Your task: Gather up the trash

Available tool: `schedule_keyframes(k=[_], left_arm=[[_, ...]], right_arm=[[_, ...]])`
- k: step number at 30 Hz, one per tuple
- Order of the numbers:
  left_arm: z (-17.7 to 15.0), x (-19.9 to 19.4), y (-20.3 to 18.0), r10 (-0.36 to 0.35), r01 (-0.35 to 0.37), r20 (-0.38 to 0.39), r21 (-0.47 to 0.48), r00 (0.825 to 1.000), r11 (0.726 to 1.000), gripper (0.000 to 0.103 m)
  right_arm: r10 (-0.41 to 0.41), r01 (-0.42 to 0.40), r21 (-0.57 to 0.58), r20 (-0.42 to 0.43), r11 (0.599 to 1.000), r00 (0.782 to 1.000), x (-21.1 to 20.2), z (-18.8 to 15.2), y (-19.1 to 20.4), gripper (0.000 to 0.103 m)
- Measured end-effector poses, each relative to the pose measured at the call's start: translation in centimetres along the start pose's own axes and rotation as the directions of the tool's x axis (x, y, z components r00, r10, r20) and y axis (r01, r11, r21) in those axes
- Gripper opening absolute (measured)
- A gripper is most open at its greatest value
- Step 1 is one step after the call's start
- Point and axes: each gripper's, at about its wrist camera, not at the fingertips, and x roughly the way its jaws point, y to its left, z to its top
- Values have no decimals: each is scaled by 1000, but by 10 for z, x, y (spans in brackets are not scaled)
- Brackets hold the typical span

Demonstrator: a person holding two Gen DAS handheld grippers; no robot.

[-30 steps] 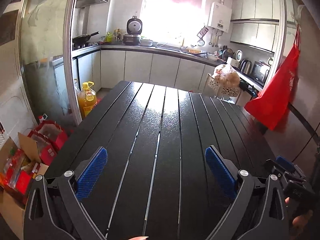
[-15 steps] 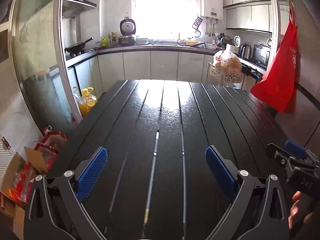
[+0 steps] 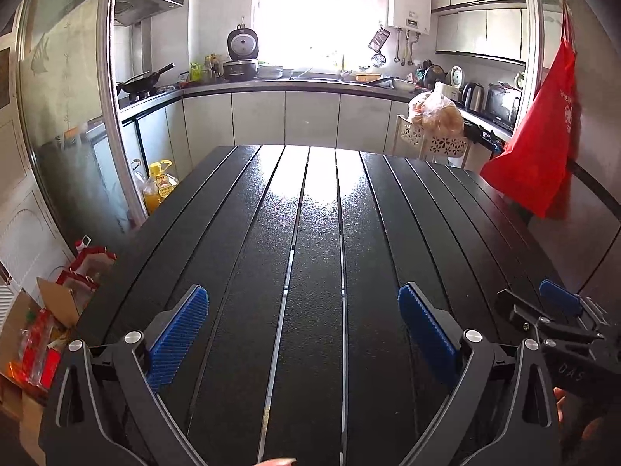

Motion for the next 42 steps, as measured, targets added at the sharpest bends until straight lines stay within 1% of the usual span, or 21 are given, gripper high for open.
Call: schedule_keyframes(k=[5, 9, 14, 17, 19, 28, 31, 36, 42], left_arm=[[-1, -1, -1, -6, 6, -1, -5, 1000, 1000, 95], [-1, -1, 1, -11, 11, -2, -9, 1000, 1000, 95], [-2, -2, 1, -17, 17, -2, -8, 1000, 1000, 95], [-3, -2, -1, -20, 19, -3, -8, 1000, 1000, 95], [-3, -2, 0, -22, 22, -5, -10, 1000, 1000, 95], [-5, -1, 4, -28, 28, -11, -23, 1000, 999, 95], [-5, 1, 5, -31, 31, -17, -25, 999, 999, 95], [-5, 2, 6, -36, 35, -22, -27, 999, 999, 95], [-5, 4, 7, -63, 61, -35, -46, 997, 997, 95]], right_arm=[[14, -14, 15, 9, 1000, 1000, -1, -2, -2, 100], [31, -31, 53, 11, 998, 999, -2, -1, -9, 100], [-27, 27, 22, -24, 999, 999, 2, -4, -5, 100], [-66, 67, 34, -28, 997, 997, 2, -6, -4, 100], [-71, 72, 28, -26, 997, 997, 2, -6, -3, 100], [-152, 153, -41, 32, 987, 988, -5, -7, 8, 100], [-196, 199, -63, 51, 978, 979, -6, -8, 14, 100], [-191, 194, -62, 51, 979, 980, -5, -9, 16, 100], [-197, 201, -69, 63, 977, 978, -8, -9, 17, 100]])
